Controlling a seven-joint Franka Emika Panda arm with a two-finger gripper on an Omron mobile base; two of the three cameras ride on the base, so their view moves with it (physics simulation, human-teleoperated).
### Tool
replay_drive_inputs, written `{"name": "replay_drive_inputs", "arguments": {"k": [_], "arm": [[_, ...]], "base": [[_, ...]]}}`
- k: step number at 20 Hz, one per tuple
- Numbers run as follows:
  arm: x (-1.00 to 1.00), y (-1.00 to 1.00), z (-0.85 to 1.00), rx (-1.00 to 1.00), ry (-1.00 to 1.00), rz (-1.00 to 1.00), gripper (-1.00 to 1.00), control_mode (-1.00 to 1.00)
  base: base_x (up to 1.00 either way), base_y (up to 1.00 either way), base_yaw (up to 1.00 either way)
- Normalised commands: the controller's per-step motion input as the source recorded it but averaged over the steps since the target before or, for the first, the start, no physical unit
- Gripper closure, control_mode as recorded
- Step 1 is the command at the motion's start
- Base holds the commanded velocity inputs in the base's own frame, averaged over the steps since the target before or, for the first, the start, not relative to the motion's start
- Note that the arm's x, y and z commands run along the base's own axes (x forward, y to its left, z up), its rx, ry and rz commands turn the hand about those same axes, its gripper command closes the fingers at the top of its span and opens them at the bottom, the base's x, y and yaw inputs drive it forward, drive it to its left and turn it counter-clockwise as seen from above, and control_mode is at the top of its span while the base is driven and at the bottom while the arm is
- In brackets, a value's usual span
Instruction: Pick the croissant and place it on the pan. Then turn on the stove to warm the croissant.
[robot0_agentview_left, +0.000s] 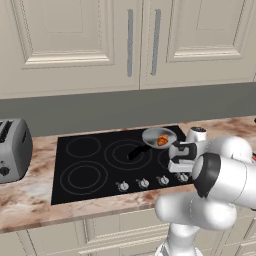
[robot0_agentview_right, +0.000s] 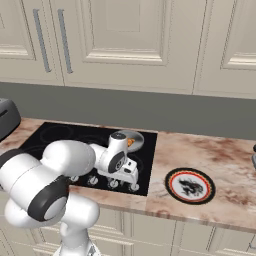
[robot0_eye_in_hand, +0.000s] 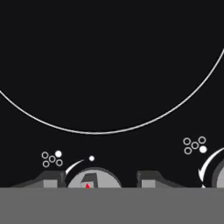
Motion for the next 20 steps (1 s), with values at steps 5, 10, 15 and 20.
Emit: {"name": "replay_drive_inputs", "arguments": {"k": [5, 10, 15, 20], "arm": [[-0.01, 0.07, -0.03, 0.0, 0.02, 0.01, 1.0, -1.0], [-0.14, 0.19, -0.19, 0.0, 0.1, 0.04, 1.0, -1.0], [-0.41, 0.01, -0.48, 0.0, 0.12, 0.19, 1.0, -1.0], [-0.65, 0.0, -0.5, 0.0, 0.1, 0.25, 1.0, -1.0]], "base": [[0.0, 0.0, 0.0], [0.0, 0.0, 0.0], [0.0, 0.0, 0.0], [0.0, 0.0, 0.0]]}}
